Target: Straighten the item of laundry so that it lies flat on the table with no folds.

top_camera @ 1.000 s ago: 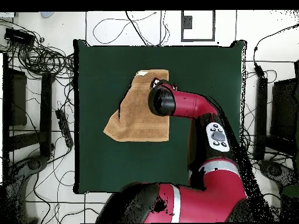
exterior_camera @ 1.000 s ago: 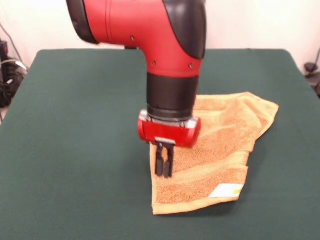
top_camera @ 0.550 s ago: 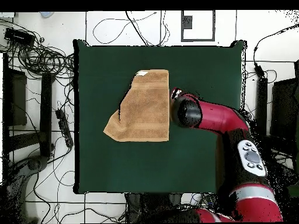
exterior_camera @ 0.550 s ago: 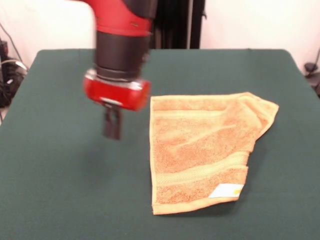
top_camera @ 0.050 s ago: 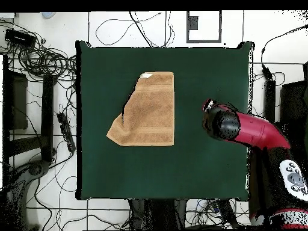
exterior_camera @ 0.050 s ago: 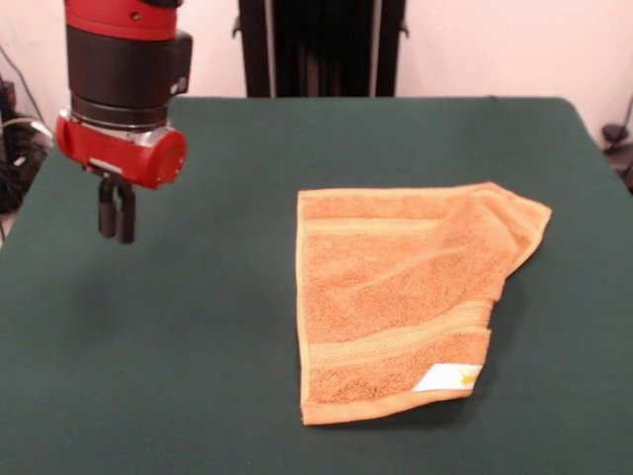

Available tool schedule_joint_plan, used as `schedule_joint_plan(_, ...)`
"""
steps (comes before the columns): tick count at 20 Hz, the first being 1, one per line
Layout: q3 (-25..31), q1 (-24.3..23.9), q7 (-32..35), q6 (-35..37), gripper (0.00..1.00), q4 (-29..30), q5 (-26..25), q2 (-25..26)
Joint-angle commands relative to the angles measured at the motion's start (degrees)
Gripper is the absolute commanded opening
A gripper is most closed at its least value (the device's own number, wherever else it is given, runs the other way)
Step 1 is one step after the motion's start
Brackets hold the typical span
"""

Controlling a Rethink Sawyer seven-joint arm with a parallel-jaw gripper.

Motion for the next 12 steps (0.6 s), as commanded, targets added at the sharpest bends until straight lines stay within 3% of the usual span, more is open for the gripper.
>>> schedule_joint_plan(1, 8.5, 4.6, 0.1, 0.0, 1.00, 6.2, -1.4, 2.0)
schedule_joint_plan(4, 8.2, 5.8, 2.3, -1.8, 1.00, 6.9, -1.0, 1.9)
schedule_joint_plan(6, 4.9, 8.7, 6.0, -4.5, 1.00, 6.7, -1.2, 1.9)
schedule_joint_plan(12, 1.8, 11.4, 6.9, -3.2, 1.00, 6.4, -0.5, 1.4)
